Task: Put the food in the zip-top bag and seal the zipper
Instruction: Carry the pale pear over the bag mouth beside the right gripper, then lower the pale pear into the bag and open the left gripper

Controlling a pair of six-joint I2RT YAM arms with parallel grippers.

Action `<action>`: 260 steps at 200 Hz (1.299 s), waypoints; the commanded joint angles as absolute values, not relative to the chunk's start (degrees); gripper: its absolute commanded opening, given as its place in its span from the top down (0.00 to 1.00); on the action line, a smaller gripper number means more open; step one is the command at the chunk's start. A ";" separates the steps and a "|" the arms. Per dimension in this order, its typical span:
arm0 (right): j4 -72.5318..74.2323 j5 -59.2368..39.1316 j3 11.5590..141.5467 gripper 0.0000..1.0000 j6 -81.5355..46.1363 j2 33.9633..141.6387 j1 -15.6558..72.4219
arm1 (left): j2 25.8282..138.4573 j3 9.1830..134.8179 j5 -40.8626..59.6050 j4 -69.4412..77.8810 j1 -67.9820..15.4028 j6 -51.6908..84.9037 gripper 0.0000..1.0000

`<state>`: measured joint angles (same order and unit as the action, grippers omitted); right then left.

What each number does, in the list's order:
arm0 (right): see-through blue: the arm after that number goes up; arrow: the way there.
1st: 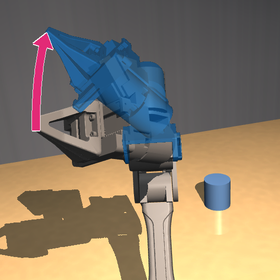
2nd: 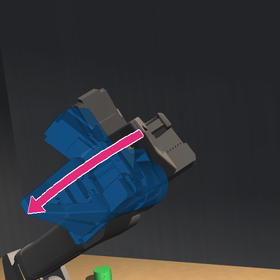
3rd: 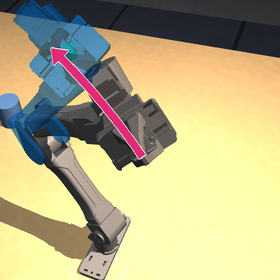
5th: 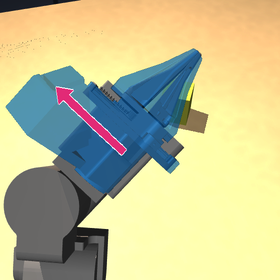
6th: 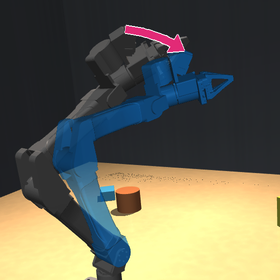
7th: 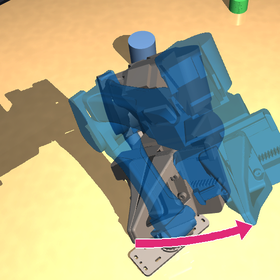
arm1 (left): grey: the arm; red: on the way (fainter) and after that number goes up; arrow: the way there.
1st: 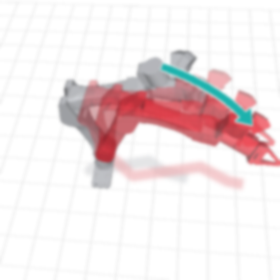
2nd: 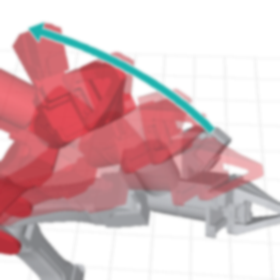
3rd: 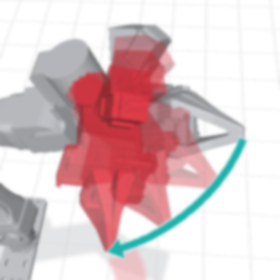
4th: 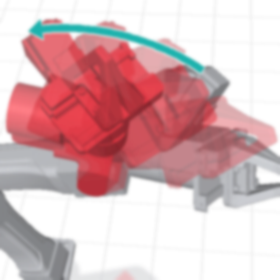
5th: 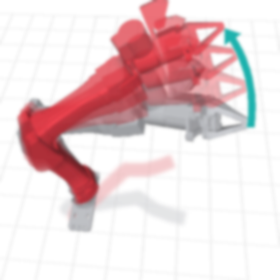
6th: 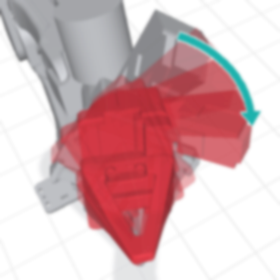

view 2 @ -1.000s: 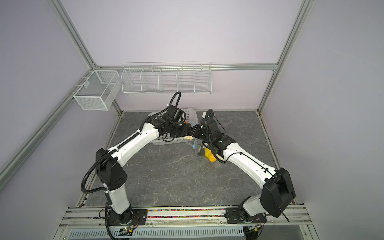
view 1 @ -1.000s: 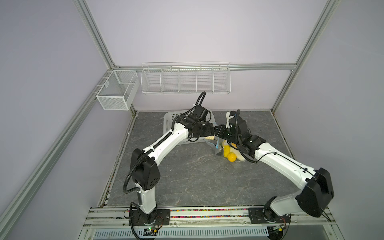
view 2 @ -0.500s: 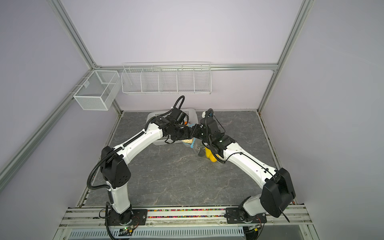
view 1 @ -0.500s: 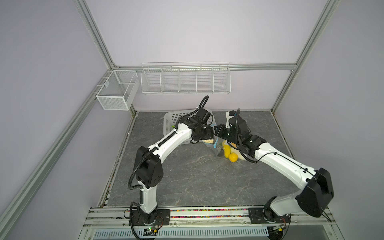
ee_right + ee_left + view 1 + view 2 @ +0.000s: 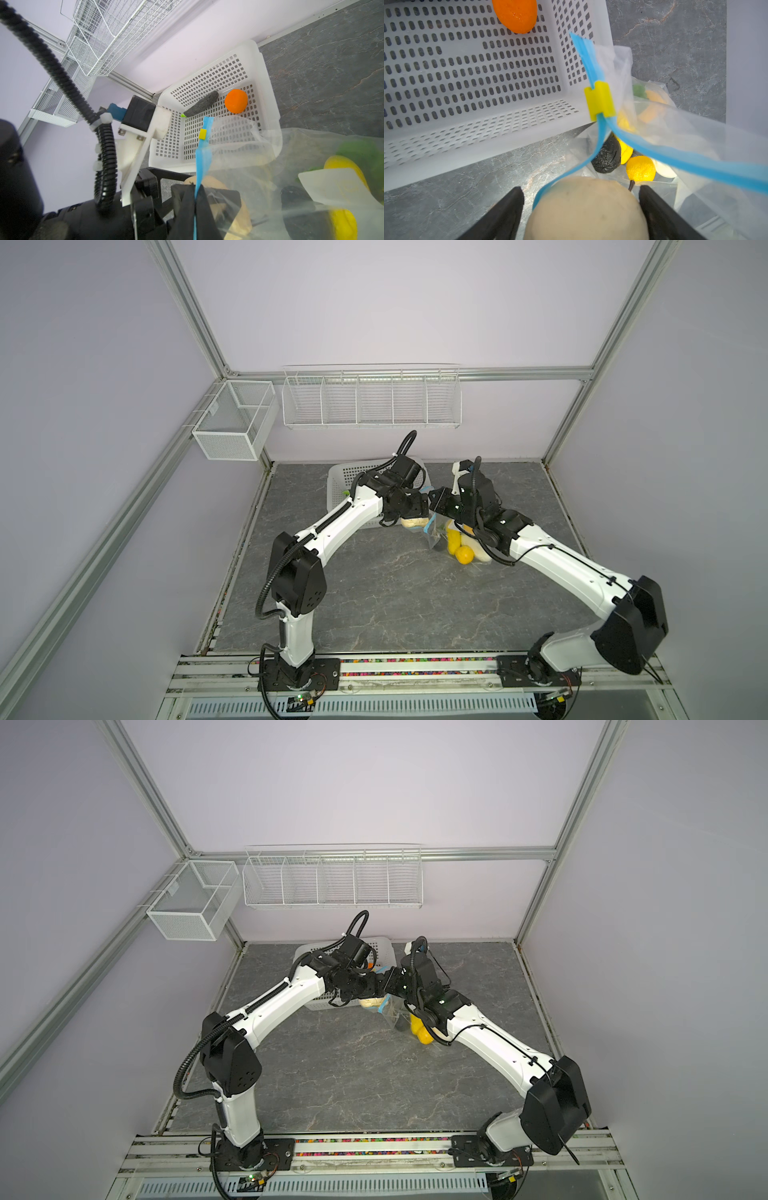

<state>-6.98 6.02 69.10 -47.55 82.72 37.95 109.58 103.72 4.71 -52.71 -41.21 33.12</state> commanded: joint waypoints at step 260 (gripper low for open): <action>-5.01 6.15 67.94 0.94 -48.21 80.95 37.79 | 104.02 97.35 5.93 -40.54 -40.95 34.36 0.00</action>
<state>-6.79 7.27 68.93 -47.57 82.72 37.65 106.34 98.30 4.58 -44.51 -40.88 33.85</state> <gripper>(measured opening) 0.063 0.994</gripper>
